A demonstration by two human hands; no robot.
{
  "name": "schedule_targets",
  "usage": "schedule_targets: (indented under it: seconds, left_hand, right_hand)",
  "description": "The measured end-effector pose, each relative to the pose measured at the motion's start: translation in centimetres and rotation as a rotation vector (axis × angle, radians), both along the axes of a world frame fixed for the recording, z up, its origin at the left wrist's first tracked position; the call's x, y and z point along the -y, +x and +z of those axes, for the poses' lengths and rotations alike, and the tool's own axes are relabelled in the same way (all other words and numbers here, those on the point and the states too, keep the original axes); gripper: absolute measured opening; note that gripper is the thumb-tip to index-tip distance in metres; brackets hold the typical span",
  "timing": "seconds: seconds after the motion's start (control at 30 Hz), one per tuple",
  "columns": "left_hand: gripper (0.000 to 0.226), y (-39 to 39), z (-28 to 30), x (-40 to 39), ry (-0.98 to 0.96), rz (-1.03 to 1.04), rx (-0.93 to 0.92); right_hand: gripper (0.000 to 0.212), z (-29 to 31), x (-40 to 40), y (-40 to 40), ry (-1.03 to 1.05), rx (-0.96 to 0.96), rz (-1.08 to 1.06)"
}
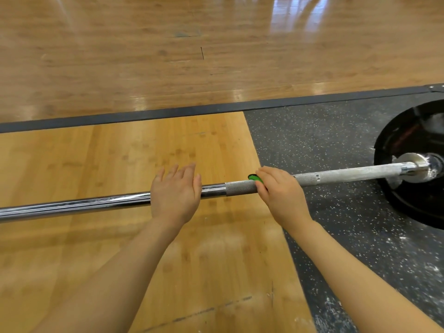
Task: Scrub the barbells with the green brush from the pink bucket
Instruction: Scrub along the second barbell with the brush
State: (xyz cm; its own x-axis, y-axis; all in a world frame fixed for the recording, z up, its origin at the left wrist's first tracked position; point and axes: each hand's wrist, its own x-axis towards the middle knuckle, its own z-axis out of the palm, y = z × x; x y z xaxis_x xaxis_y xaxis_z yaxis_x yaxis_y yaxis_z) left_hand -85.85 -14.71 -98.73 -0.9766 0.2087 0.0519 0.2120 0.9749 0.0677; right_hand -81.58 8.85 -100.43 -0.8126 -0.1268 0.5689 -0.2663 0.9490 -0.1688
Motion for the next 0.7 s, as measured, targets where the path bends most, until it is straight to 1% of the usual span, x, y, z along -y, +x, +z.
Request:
schedule_targets:
  seconds: [0.17,0.27,0.5,0.7]
  left_hand:
    - [0.073,0.9,0.2,0.0,-0.015,0.001,0.032]
    - [0.077,1.6,0.3,0.0,-0.009,0.007,0.040]
    - [0.078,3.8,0.6,0.1,-0.011,0.010,0.071]
    - [0.071,6.3,0.7,0.2,-0.007,0.022,0.097]
  right_hand:
    - [0.039,0.1,0.2,1.1,-0.157,0.073,-0.044]
    - [0.040,0.5,0.3,2.0,-0.231,0.090,-0.064]
    - [0.044,1.6,0.6,3.9,-0.280,0.147,-0.096]
    - [0.041,1.8,1.0,5.2,-0.279,0.127,-0.102]
